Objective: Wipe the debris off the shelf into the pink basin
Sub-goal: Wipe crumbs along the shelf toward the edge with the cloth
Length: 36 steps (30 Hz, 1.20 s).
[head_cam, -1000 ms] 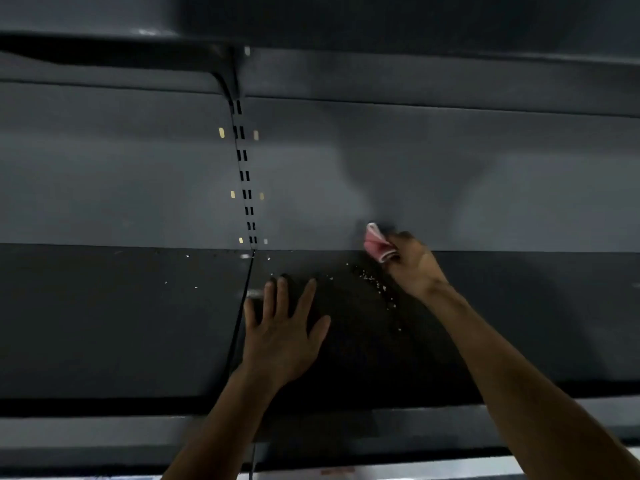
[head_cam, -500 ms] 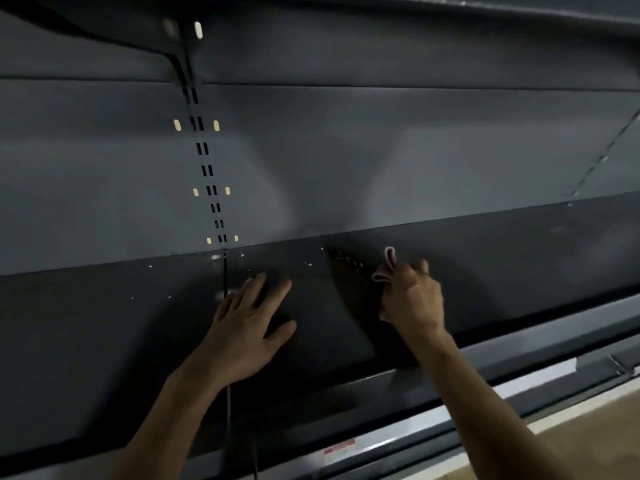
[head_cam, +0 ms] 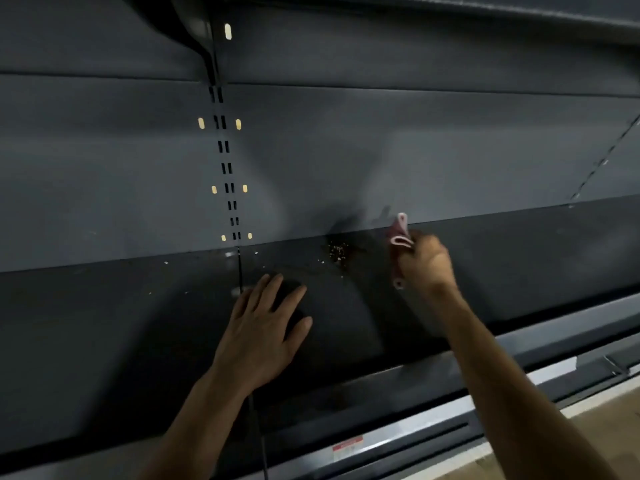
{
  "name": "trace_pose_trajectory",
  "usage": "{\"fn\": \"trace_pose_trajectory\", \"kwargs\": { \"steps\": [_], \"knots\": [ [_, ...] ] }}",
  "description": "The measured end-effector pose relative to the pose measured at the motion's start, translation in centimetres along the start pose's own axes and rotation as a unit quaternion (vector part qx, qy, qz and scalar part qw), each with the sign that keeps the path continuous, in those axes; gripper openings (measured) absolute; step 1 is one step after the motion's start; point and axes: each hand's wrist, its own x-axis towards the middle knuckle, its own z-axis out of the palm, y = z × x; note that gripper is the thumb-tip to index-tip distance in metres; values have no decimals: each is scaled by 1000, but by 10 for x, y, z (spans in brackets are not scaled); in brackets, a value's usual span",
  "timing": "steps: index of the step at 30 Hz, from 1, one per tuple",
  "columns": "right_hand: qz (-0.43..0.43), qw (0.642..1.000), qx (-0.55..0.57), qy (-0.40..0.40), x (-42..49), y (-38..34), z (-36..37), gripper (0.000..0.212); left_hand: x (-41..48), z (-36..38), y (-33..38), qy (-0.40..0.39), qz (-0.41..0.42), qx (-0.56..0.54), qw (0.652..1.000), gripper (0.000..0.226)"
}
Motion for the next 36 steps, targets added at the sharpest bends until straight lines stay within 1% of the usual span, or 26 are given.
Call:
{"fn": "trace_pose_trajectory", "kwargs": {
  "steps": [3, 5, 7, 10, 13, 14, 17, 21, 22, 23, 25, 26, 28, 29, 30, 31, 33, 35, 36],
  "knots": [
    [25, 998, -51, 16, 10, 44, -44, 39, 1, 0, 0, -5, -6, 0, 1000, 68],
    [54, 996, -73, 25, 18, 73, -67, 41, 1, 2, 0, 0, -2, 2, 1000, 74],
    [69, 993, -84, 35, 22, 95, -86, 37, 1, 4, -1, 7, -3, -4, 1000, 78],
    [86, 988, -120, 36, 28, 120, -96, 35, 2, 5, 2, 9, -11, -2, 1000, 79],
    [84, 986, -144, 21, 34, 126, -85, 33, 5, 5, 8, 4, -11, -2, 1000, 79],
    [78, 985, -154, 20, 36, 124, -79, 32, 7, 6, 10, 2, -9, -4, 1000, 79],
    [59, 984, -169, 25, 37, 114, -55, 41, 12, 6, 14, -7, 2, -1, 1000, 79],
    [-3, 985, -169, 17, 20, 73, -18, 21, 13, 8, 18, -11, -1, 2, 1000, 78],
    [-21, 984, -174, 4, 16, 61, -10, 22, 13, 8, 20, -10, 0, 0, 1000, 77],
    [-44, 983, -176, -11, 12, 51, -2, 27, 13, 9, 21, -11, 2, -1, 1000, 77],
    [-95, 982, -159, -43, 1, 31, 13, 36, 14, 10, 25, -8, 11, -4, 1000, 77],
    [-116, 981, -145, -57, -4, 22, 19, 35, 15, 11, 27, -3, 17, -6, 1000, 76],
    [-146, 979, -119, -83, -12, 12, 28, 26, 15, 12, 30, 6, 22, -8, 1000, 75],
    [-153, 979, -102, -88, -13, 12, 30, 21, 14, 12, 31, 10, 21, -6, 1000, 75],
    [-154, 981, -86, -83, -13, 13, 29, 21, 13, 12, 31, 13, 19, -1, 1000, 74],
    [-149, 984, -68, -66, -11, 17, 26, 28, 12, 12, 31, 16, 18, 2, 1000, 73],
    [-105, 993, -50, -20, -4, 24, 12, 43, 10, 12, 32, 27, 18, -1, 999, 71],
    [-32, 997, -68, 5, 9, 38, -5, 60, 8, 11, 32, 26, 16, 5, 1000, 70],
    [-2, 996, -88, 11, 16, 47, -11, 64, 8, 12, 32, 23, 16, 10, 1000, 69]
  ]
}}
